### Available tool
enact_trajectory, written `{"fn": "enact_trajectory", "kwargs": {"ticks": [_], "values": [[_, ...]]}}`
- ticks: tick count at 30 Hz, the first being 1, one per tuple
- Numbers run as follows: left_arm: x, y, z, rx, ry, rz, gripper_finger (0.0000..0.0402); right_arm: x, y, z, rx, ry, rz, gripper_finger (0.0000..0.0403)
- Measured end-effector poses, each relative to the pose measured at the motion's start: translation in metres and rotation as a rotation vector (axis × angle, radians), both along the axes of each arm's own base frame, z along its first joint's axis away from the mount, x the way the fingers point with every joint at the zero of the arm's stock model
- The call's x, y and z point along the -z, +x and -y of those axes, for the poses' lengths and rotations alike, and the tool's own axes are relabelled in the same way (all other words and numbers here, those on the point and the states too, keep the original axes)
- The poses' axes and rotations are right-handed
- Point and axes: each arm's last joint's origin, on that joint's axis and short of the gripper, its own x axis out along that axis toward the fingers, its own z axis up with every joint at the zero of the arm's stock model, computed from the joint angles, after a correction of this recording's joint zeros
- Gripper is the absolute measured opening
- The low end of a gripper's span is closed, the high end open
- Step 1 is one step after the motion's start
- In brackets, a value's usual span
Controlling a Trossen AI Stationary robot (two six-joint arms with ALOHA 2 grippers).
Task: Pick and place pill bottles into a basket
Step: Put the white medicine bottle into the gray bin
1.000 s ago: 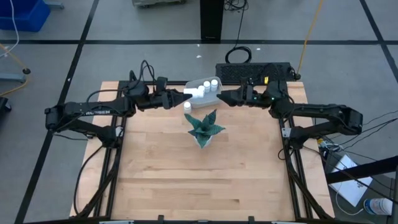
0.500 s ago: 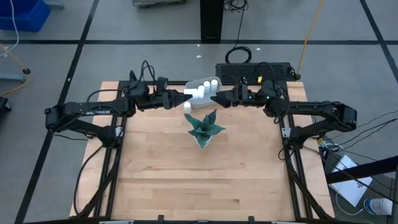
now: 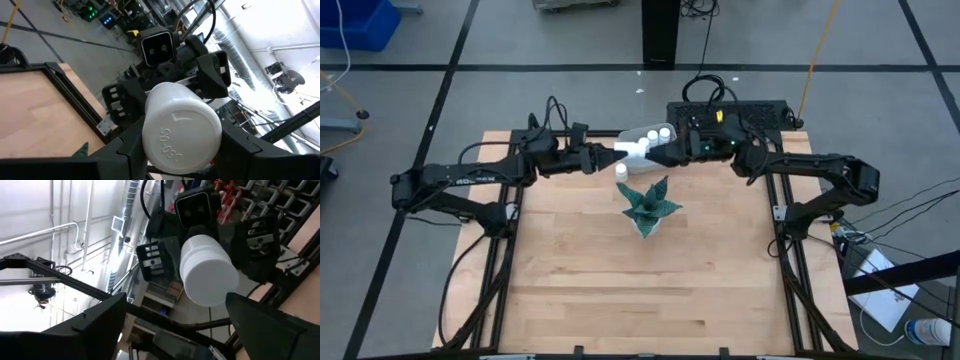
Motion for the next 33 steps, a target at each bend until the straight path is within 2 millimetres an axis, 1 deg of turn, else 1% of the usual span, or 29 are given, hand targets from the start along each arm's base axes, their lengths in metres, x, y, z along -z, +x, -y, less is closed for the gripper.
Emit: {"fn": "enact_trajectory", "kwargs": {"ticks": [4,11,16,25,33], "values": [[0.001,0.000,-0.001,0.004,-0.003,0.000,0.0176,0.004,-0.002,-0.001,-0.001,0.003,-0.014,0.0338],[0.001,0.001,-0.001,0.004,-0.006,-0.006,0.0175,0.023,-0.005,-0.004,-0.030,0.028,-0.089,0.0338],[0.002,0.001,-0.002,0.012,-0.009,-0.016,0.0177,0.023,-0.007,-0.002,-0.002,0.026,-0.072,0.0338],[0.003,0.001,-0.002,0.020,-0.019,-0.022,0.0175,0.023,-0.010,0.008,0.068,0.030,-0.069,0.0338],[0.004,0.001,-0.002,0.028,-0.021,-0.031,0.0175,0.027,0.001,0.012,0.064,0.040,-0.080,0.0338]]}}
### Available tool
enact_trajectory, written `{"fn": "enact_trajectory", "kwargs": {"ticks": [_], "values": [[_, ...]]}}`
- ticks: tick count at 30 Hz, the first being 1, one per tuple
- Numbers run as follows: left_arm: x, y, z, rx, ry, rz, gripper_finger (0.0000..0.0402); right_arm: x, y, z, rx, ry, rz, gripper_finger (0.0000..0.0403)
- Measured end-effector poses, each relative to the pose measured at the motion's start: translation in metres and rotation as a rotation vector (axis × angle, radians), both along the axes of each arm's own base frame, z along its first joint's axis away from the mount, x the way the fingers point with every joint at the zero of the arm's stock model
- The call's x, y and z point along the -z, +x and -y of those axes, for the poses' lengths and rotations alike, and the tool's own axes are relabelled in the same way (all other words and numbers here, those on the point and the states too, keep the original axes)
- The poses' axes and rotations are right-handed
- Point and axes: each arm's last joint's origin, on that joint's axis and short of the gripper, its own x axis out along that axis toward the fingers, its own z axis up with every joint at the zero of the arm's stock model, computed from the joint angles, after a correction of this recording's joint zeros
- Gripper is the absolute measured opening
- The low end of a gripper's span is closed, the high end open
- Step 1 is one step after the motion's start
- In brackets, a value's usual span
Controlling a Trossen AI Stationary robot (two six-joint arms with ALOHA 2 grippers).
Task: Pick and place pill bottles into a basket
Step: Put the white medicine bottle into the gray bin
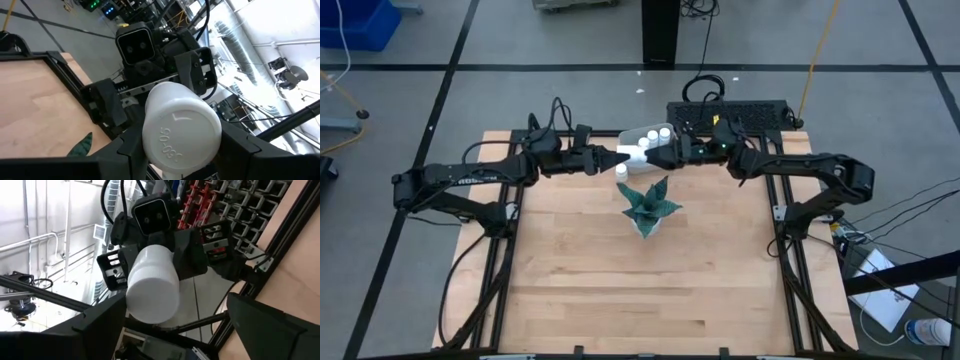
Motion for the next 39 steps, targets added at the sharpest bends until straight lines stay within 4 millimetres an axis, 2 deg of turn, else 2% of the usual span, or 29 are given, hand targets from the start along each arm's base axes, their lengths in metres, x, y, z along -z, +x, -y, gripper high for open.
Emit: {"fn": "enact_trajectory", "kwargs": {"ticks": [7,18,27,33,39], "values": [[0.0002,-0.0001,0.0000,0.001,0.000,-0.002,0.0178,-0.0012,0.0013,0.0041,0.030,-0.006,0.025,0.0334],[0.0020,-0.0001,0.0003,0.008,-0.006,-0.021,0.0181,-0.0018,0.0006,0.0055,0.031,-0.010,0.033,0.0295],[0.0023,-0.0001,0.0000,-0.004,-0.005,-0.024,0.0175,-0.0014,0.0013,0.0039,0.027,-0.008,0.028,0.0293],[0.0044,-0.0001,-0.0012,-0.042,-0.013,-0.044,0.0189,-0.0007,0.0029,-0.0002,0.020,-0.006,0.021,0.0292],[0.0045,-0.0001,-0.0013,-0.044,-0.015,-0.044,0.0175,-0.0019,0.0030,-0.0003,0.031,-0.013,0.032,0.0287]]}}
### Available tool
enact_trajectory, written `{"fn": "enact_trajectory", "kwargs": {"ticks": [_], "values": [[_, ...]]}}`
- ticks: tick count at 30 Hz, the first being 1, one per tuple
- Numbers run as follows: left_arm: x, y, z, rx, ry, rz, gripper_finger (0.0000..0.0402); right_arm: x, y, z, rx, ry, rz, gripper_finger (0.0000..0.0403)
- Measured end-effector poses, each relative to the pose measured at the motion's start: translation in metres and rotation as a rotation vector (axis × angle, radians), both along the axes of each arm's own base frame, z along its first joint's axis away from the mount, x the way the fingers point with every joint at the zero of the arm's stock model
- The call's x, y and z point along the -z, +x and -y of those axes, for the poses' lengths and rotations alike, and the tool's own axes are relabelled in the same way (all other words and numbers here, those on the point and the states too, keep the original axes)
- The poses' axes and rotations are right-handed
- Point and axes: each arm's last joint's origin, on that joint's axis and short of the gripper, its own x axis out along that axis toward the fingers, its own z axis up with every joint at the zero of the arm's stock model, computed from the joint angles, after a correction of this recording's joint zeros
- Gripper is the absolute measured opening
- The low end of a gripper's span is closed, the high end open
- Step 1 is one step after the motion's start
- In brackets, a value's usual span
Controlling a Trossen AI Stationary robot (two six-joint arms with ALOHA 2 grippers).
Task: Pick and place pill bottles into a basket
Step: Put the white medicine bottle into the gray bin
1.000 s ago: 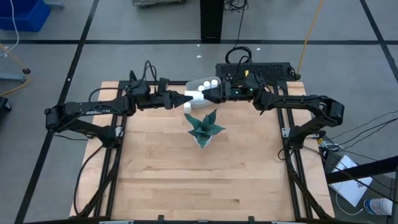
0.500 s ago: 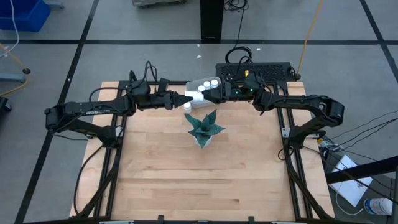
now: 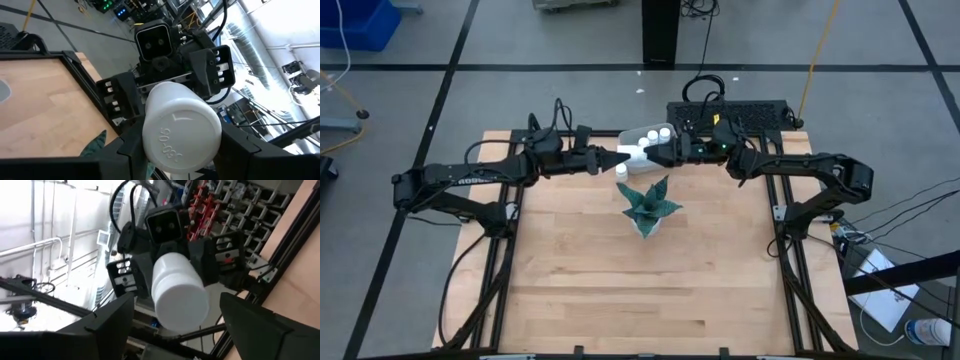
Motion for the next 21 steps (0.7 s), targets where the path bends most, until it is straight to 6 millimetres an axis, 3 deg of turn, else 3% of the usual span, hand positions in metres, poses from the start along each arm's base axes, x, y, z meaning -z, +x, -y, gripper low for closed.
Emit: {"fn": "enact_trajectory", "kwargs": {"ticks": [8,12,17,21], "values": [[-0.0002,0.0000,0.0000,0.000,0.000,0.001,0.0192,-0.0003,0.0007,-0.0018,0.006,-0.025,0.006,0.0209],[-0.0005,0.0000,0.0000,0.000,0.002,0.004,0.0178,0.0017,0.0022,-0.0013,0.004,-0.040,0.005,0.0173],[-0.0007,-0.0006,0.0000,-0.005,-0.001,0.003,0.0176,0.0060,0.0076,-0.0012,-0.022,-0.028,0.030,0.0154],[-0.0018,-0.0006,0.0000,-0.005,-0.002,0.016,0.0209,0.0049,0.0081,-0.0008,-0.006,-0.037,0.052,0.0147]]}}
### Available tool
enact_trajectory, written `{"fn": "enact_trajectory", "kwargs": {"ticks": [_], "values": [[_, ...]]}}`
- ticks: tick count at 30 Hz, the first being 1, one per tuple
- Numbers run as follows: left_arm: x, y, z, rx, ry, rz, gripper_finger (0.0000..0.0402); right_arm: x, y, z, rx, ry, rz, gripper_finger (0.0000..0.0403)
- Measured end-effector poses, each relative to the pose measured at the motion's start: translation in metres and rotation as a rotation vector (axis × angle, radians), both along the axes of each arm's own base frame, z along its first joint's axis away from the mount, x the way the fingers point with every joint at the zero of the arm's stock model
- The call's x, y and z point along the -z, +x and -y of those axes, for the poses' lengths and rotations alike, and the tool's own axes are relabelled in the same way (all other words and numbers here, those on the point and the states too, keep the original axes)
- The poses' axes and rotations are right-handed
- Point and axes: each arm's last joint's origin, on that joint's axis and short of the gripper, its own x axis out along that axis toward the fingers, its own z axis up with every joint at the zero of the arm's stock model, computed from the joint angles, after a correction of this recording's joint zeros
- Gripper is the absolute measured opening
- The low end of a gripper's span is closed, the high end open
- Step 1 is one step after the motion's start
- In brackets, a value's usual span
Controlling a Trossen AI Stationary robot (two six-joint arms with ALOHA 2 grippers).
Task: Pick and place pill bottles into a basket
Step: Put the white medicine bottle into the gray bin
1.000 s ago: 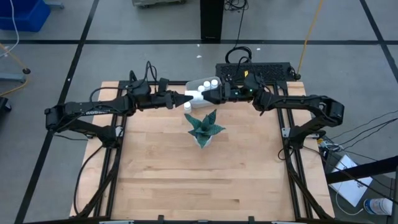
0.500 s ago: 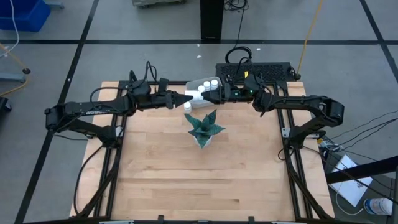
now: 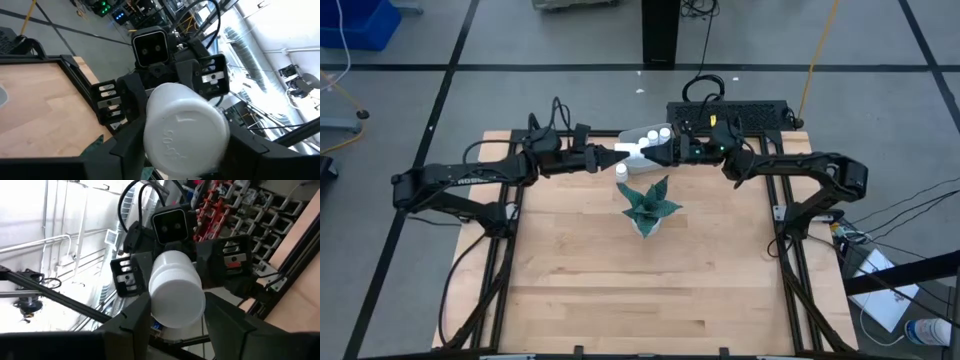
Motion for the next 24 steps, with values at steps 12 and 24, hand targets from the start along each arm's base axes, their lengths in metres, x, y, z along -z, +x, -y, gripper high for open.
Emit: {"fn": "enact_trajectory", "kwargs": {"ticks": [12,24], "values": [[-0.011,-0.012,-0.009,-0.063,0.027,0.049,0.0281,-0.005,-0.011,0.020,0.030,-0.018,0.007,0.0145],[-0.001,-0.073,-0.021,-0.227,0.132,-0.344,0.0215,-0.031,-0.048,0.047,0.211,-0.253,-0.401,0.0145]]}}
